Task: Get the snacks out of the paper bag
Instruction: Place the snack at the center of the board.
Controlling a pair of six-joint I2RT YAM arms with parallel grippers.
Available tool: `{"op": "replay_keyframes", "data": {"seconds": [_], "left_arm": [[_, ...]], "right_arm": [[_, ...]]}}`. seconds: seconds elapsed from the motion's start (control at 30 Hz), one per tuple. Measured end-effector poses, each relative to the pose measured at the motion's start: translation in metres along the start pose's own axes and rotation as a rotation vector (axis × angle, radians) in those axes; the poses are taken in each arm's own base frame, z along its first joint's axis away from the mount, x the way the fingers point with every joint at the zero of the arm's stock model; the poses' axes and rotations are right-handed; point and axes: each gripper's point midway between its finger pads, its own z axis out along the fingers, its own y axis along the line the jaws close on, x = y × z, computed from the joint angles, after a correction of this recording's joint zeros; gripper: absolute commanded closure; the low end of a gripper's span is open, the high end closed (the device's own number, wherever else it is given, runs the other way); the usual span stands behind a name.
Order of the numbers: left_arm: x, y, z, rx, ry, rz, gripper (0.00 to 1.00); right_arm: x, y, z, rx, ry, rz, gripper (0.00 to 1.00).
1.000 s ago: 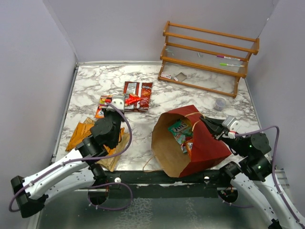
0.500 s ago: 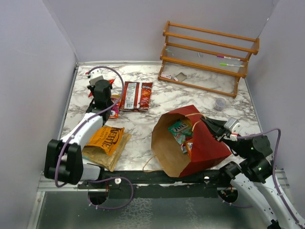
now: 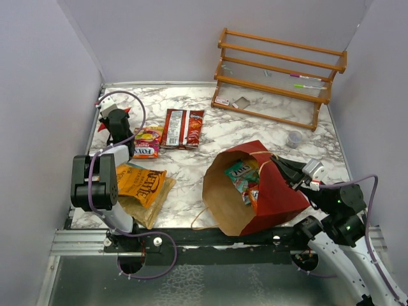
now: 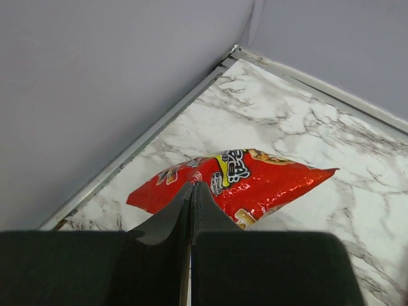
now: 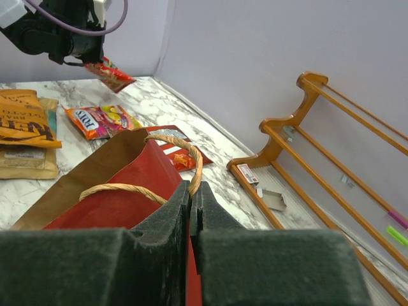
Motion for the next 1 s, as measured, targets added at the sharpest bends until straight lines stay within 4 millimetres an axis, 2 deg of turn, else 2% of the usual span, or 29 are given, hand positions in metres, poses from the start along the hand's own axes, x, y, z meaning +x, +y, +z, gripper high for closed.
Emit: {"op": "replay_keyframes", "data": {"seconds": [0.27,0.3,0.43,0.6,0.7,0.83,0.9,0.93,1.0], "left_arm": [[0.018,-0.003,-0.003,0.051,0.009,-0.027,0.98],[0.021,-0.004,-0.004,0.055,0.015,-0.038,0.95],[0.03,-0.003,-0.006,0.046,0.05,-0.083,0.64],[0.053,0.002,-0.012,-0.014,0.16,-0.166,0.49],[0.06,0.007,-0.024,-0.058,0.233,-0.246,0.47],[0.041,0.006,-0.042,-0.059,0.258,-0.367,0.4],[0.024,-0.002,-0.05,-0.013,0.253,-0.425,0.39],[0.017,-0.007,-0.054,0.017,0.253,-0.447,0.33],[0.003,-0.021,-0.063,0.102,0.26,-0.49,0.3]], "right_arm": [[0.0,-0.001,0.0,0.005,-0.001,0.0,0.98],[-0.001,-0.001,-0.001,0.006,-0.004,-0.001,0.98],[-0.001,0.0,-0.003,0.008,-0.012,-0.003,0.98],[-0.002,0.0,-0.003,0.01,-0.017,-0.003,0.98],[-0.003,0.0,-0.004,0.01,-0.02,-0.003,0.98],[-0.002,0.0,-0.004,0.01,-0.019,-0.003,0.98],[-0.002,0.0,-0.004,0.01,-0.018,-0.003,0.98],[-0.001,0.0,-0.004,0.009,-0.018,-0.003,0.98],[-0.001,0.0,-0.003,0.009,-0.016,-0.002,0.98]]}}
